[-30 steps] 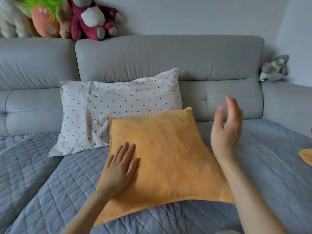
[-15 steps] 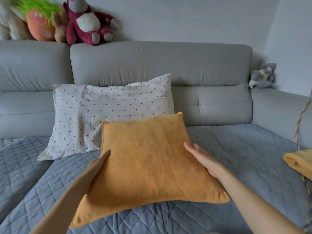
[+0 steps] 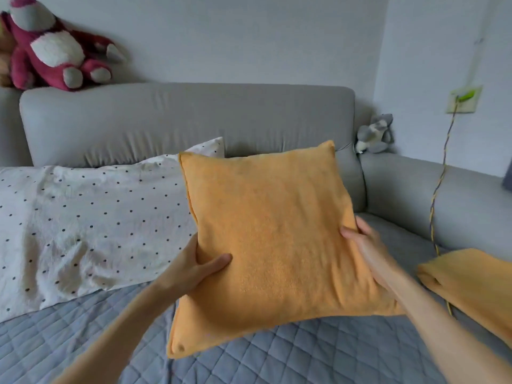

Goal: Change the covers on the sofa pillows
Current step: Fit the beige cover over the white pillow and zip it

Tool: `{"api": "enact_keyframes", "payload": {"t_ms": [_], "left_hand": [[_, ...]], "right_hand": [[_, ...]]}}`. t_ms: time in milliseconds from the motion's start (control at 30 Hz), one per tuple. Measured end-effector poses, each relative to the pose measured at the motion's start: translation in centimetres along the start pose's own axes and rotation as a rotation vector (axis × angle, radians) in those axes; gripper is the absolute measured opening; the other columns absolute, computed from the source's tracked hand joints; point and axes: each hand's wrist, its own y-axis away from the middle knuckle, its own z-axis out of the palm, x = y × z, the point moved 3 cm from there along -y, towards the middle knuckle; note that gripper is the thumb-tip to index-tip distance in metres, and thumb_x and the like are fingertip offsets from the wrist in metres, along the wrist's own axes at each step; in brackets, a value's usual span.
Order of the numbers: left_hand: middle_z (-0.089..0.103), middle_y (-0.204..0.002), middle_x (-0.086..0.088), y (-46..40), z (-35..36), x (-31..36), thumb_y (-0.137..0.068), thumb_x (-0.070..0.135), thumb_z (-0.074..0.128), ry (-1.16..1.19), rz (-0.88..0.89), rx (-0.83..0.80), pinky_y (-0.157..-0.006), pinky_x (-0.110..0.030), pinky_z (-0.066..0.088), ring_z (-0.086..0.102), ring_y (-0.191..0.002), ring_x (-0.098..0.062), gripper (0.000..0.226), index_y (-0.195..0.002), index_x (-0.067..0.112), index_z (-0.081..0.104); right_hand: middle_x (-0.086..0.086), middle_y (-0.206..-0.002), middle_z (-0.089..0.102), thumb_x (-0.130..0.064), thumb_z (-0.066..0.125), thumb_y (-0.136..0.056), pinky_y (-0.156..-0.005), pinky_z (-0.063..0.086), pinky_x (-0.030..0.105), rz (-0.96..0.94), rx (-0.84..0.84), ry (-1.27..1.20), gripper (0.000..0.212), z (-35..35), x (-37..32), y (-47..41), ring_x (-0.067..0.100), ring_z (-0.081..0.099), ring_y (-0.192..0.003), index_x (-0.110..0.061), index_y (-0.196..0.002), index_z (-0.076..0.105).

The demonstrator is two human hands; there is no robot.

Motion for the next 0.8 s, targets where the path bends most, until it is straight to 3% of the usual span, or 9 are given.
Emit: {"api": "enact_keyframes", "payload": {"t_ms": [100,167,233,300,433,567,667,733,800], "left_hand": [[0.041,-0.108,0.031,-4.2,4.7,0.4,-0.072,0.035,0.078,0.047,0.095,-0.052,-0.077,-0.009,0.042,0.047,-0.094,0.01,0.072,-0.123,0.045,0.027],[0.041,-0.116,0.028,-7.6,7.1,0.4,-0.069,0.032,0.079,0.024,0.168,-0.067,-0.085,-0.012,0.042,0.047,-0.105,0.005,0.073,-0.112,0.055,0.025],[0.04,-0.133,0.016,-11.3,8.9,0.2,-0.074,0.022,0.077,0.027,0.209,-0.049,-0.097,-0.023,0.041,0.043,-0.121,-0.008,0.077,-0.124,0.049,0.025],[0.033,-0.144,0.012,-15.1,10.5,-0.1,-0.081,0.017,0.07,0.047,0.258,-0.04,-0.109,-0.035,0.033,0.037,-0.129,-0.01,0.081,-0.139,0.039,0.019],[0.033,-0.147,0.013,-21.6,13.5,-0.9,-0.073,0.029,0.066,0.065,0.384,-0.007,-0.114,-0.041,0.028,0.033,-0.134,-0.008,0.089,-0.147,0.032,0.016],[0.036,-0.145,0.014,-28.2,14.5,-1.1,-0.082,0.02,0.069,0.042,0.473,0.112,-0.113,-0.039,0.03,0.036,-0.132,-0.006,0.085,-0.148,0.029,0.016],[0.029,-0.15,0.011,-31.9,15.0,-1.8,-0.079,0.028,0.072,-0.002,0.487,0.214,-0.114,-0.041,0.027,0.03,-0.136,-0.009,0.09,-0.148,0.029,0.015],[0.019,-0.155,0.004,-33.1,15.5,-3.6,-0.074,0.039,0.074,-0.117,0.407,0.31,-0.114,-0.048,0.022,0.018,-0.142,-0.015,0.096,-0.148,0.029,0.013],[0.012,-0.155,-0.006,-32.7,16.5,-5.1,-0.076,0.044,0.07,-0.209,0.237,0.392,-0.113,-0.052,0.021,0.012,-0.143,-0.024,0.094,-0.147,0.029,0.011]], "right_hand": [[-0.007,-0.116,0.062,-0.013,0.052,-0.089,-0.085,0.045,0.025,0.001,0.046,-0.002,0.037,-2.6,1.1,-4.6,0.012,0.058,-0.103,-0.027,-0.124,0.057],[-0.011,-0.125,0.059,-0.05,0.064,-0.078,-0.104,0.039,0.035,0.022,0.056,-0.07,0.056,-4.1,2.5,-8.0,0.011,0.055,-0.116,-0.029,-0.129,0.054],[-0.014,-0.128,0.058,-0.073,0.069,-0.058,-0.108,0.034,0.038,-0.01,0.069,-0.139,0.085,-5.4,3.5,-10.6,0.009,0.053,-0.119,-0.033,-0.131,0.052],[-0.014,-0.129,0.057,-0.07,0.068,-0.062,-0.108,0.034,0.036,-0.065,0.079,-0.127,0.083,-5.8,3.7,-12.9,0.008,0.052,-0.119,-0.031,-0.133,0.05],[-0.012,-0.125,0.056,-0.048,0.058,-0.084,-0.098,0.038,0.027,-0.186,0.156,-0.105,0.055,-6.6,4.8,-18.7,0.006,0.052,-0.113,-0.026,-0.134,0.048],[-0.013,-0.125,0.055,-0.05,0.058,-0.086,-0.102,0.039,0.031,-0.297,0.251,-0.03,0.052,-6.9,4.0,-25.3,0.006,0.052,-0.114,-0.028,-0.132,0.05],[-0.006,-0.133,0.052,-0.06,0.054,-0.083,-0.106,0.037,0.04,-0.357,0.299,0.112,0.059,-7.6,4.3,-29.7,0.014,0.049,-0.122,-0.03,-0.134,0.046],[0.004,-0.15,0.032,-0.068,0.046,-0.082,-0.113,0.024,0.049,-0.236,0.363,0.427,0.073,-7.5,6.5,-31.3,0.026,0.029,-0.137,-0.031,-0.143,0.032],[0.01,-0.157,0.008,-0.061,0.041,-0.089,-0.116,0.011,0.049,-0.037,0.433,0.586,0.074,-6.7,9.5,-30.9,0.031,0.009,-0.143,-0.029,-0.149,0.013]]}}
